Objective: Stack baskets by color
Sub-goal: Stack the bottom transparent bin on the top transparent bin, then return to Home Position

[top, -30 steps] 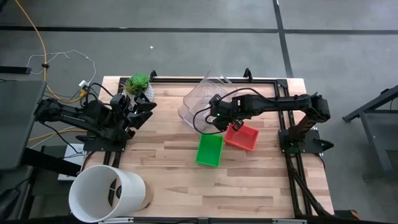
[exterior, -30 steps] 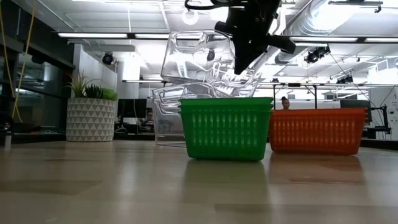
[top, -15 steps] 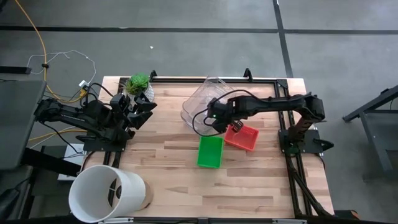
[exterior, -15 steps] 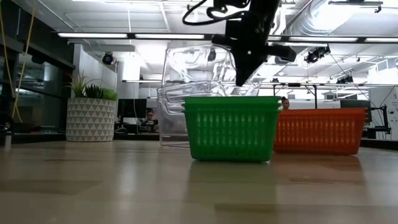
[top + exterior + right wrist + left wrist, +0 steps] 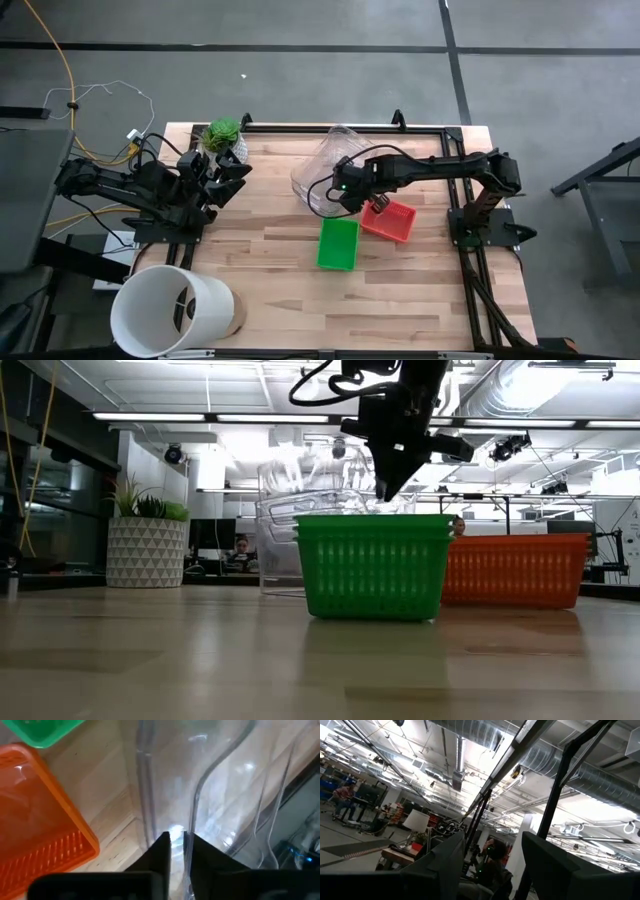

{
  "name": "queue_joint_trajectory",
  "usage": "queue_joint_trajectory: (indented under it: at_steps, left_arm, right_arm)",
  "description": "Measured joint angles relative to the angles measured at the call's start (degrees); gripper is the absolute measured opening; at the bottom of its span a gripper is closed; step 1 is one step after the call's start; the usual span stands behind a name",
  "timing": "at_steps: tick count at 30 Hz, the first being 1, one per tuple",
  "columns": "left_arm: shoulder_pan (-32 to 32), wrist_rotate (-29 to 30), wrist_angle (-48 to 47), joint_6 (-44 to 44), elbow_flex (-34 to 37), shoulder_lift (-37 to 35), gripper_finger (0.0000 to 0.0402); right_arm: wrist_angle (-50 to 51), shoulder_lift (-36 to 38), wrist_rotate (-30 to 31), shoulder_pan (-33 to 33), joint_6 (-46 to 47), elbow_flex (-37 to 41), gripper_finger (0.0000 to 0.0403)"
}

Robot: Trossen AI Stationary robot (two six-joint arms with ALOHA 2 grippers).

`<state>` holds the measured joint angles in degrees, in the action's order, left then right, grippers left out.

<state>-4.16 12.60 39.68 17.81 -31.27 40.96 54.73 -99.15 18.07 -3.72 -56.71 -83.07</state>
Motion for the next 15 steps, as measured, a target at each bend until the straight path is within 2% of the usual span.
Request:
queue_joint_trajectory:
  at_steps: [9, 13, 15]
  left_arm:
    - [0.0, 0.0, 0.0, 0.0, 0.0, 0.0, 0.0186]
    - [0.0, 0.0, 0.0, 0.0, 0.0, 0.0, 0.0186]
    - [0.0, 0.0, -0.1, 0.0, 0.0, 0.0, 0.0186]
  right_arm:
    - [2.6, 0.0, 5.3, 0.6, 2.6, -3.6, 0.0197]
    - [8.9, 0.0, 5.2, 0.8, 8.4, -9.7, 0.023]
    - [13.7, 0.3, 2.2, 0.0, 14.6, -13.1, 0.0232]
